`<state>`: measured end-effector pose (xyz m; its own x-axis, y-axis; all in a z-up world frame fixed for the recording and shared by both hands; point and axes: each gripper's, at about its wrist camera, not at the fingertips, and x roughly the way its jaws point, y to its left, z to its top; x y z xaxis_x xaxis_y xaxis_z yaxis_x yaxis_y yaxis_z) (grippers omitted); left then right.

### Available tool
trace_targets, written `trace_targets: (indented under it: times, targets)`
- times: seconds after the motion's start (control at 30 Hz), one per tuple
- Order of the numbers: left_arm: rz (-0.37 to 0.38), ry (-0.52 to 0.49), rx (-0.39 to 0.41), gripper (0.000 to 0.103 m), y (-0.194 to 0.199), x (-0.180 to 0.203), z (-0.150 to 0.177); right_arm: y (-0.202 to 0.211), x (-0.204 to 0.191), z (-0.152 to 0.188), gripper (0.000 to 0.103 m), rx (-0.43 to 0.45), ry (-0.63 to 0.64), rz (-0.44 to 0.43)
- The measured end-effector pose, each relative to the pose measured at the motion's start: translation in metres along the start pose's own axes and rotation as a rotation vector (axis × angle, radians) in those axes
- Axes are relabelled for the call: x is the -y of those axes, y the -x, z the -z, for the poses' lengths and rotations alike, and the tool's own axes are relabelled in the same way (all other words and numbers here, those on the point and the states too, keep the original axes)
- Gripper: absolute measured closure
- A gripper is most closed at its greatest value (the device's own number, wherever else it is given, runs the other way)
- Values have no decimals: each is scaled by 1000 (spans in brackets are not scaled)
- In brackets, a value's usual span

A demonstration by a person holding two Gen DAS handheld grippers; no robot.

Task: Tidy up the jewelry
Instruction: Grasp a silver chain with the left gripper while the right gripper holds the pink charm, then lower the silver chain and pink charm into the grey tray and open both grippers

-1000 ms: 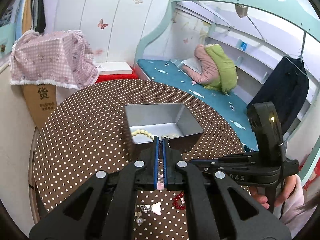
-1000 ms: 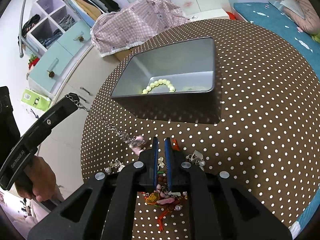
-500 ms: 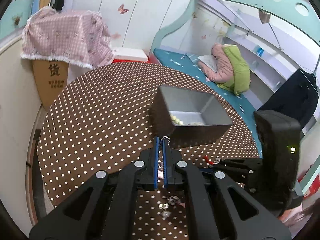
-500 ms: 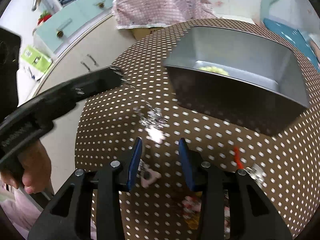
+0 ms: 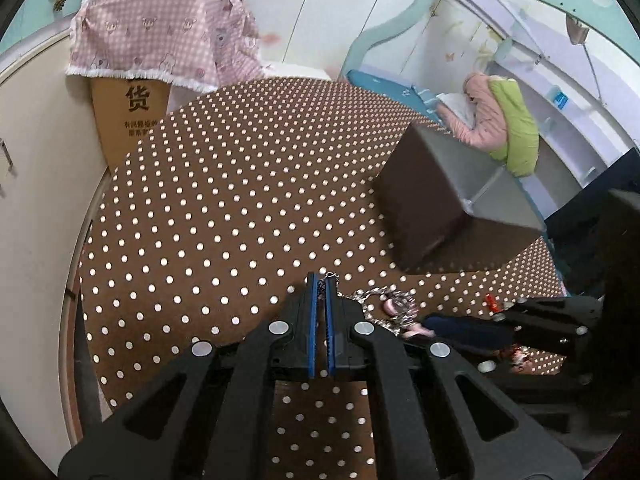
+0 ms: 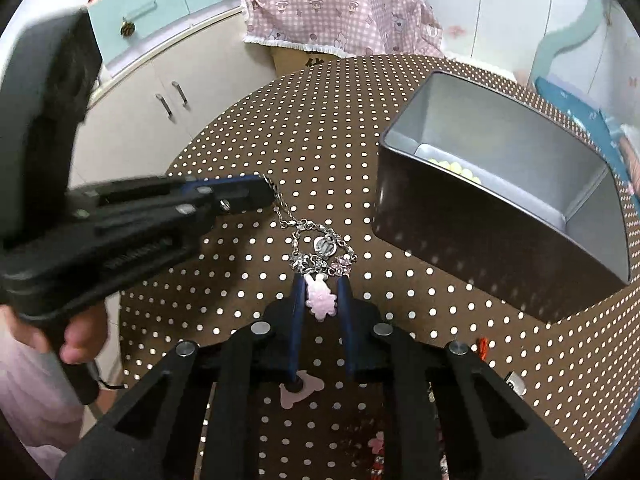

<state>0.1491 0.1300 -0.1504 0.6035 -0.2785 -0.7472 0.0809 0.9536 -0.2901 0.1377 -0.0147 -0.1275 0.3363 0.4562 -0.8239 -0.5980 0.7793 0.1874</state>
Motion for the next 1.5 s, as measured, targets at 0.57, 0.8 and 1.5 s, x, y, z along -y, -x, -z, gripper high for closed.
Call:
trace_targets:
  times: [0.57,0.8,1.5]
  targets:
    - [33,-50,67,99,25,25,-6,93,61,5,88,215,-226,-69]
    - [93,-164,180,99,66,74,-33,109,82,-1,88,278,-251,-36]
    - [95,-325,243,99,51,148,-94,100,120,-27,88,287,-266,-8]
